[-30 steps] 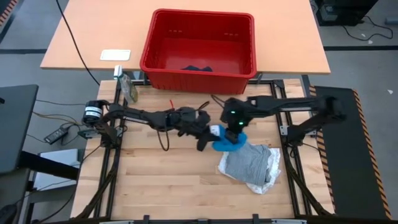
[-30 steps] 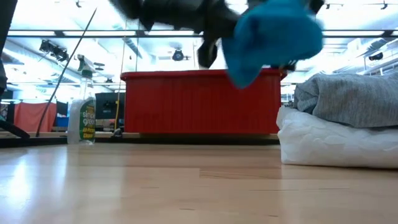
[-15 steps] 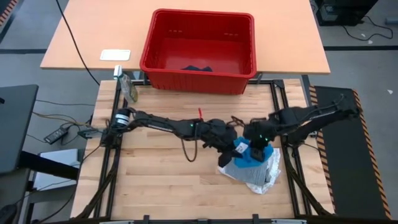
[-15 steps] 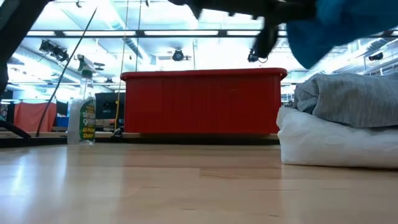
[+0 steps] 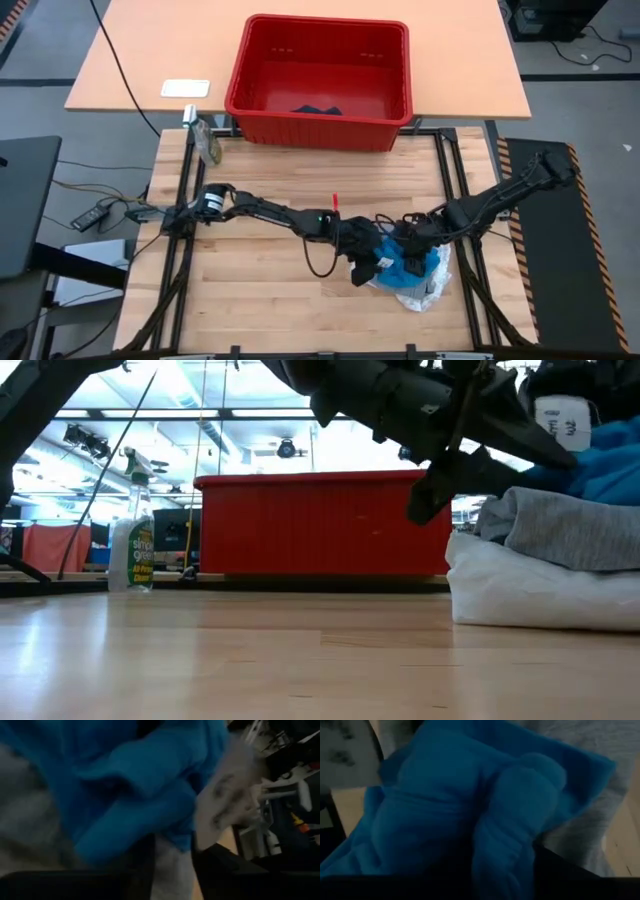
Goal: Fold laundry
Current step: Stack the light blue shorts on top of the gray shirt
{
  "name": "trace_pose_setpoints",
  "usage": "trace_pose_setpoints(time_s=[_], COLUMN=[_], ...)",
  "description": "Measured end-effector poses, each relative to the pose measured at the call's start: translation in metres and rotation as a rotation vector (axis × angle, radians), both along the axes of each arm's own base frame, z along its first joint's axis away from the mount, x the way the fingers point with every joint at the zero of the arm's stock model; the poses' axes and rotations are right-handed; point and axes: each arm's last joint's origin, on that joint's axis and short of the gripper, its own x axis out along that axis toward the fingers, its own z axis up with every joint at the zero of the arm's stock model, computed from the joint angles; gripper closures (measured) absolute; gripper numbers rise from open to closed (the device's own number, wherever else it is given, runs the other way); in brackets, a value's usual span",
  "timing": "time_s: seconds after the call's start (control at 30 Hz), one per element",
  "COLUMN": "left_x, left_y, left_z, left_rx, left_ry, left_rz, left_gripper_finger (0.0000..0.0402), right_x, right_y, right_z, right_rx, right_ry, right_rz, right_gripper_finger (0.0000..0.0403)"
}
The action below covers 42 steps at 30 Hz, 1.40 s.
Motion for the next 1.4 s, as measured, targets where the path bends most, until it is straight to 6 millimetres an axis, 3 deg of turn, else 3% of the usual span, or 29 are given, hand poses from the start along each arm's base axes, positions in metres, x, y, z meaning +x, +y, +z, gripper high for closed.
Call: trace_pose_setpoints(time_s=[0.17,0.4,0.67,0.9,1.03,1.27,1.4], left_x=[-0.002,-0.016,-0.035,-0.047,-0.053,-0.086,-0.111], left_y=[0.009,0.029,0.058,0.083,0.113,0.175,0.206], left_z=[0.009,0.061,0.1,0.112,0.119,0.156,0.178], left_rx=[-0.019,-0.007,0.023,0.022,0.004,0.015,0.028], left_ry=[0.004,-0.1,-0.142,-0.095,-0.092,-0.168,-0.216], left_rz=[0.029,0.006,0.052,0.11,0.192,0.34,0.427], left_gripper_finger=[0.0207,0.0167,0.0166,0.0166,0.0167,0.0185,0.0193], right_x=[-0.001,-0.017,-0.04,-0.031,-0.014,-0.007,-0.011], right_y=[0.001,-0.003,-0.014,-0.007,0.003,0.004,-0.003], right_z=[0.01,0.051,0.072,0.082,0.062,-0.021,-0.048], right_rx=[0.034,0.145,0.202,0.309,0.384,0.401,0.497], right_ry=[-0.02,-0.014,-0.053,-0.236,-0.294,-0.129,-0.115], right_rz=[-0.037,-0.087,-0.233,-0.191,-0.079,-0.02,-0.039], right_gripper_finger=[0.0191,0.014,0.0165,0.021,0.024,0.0289,0.03])
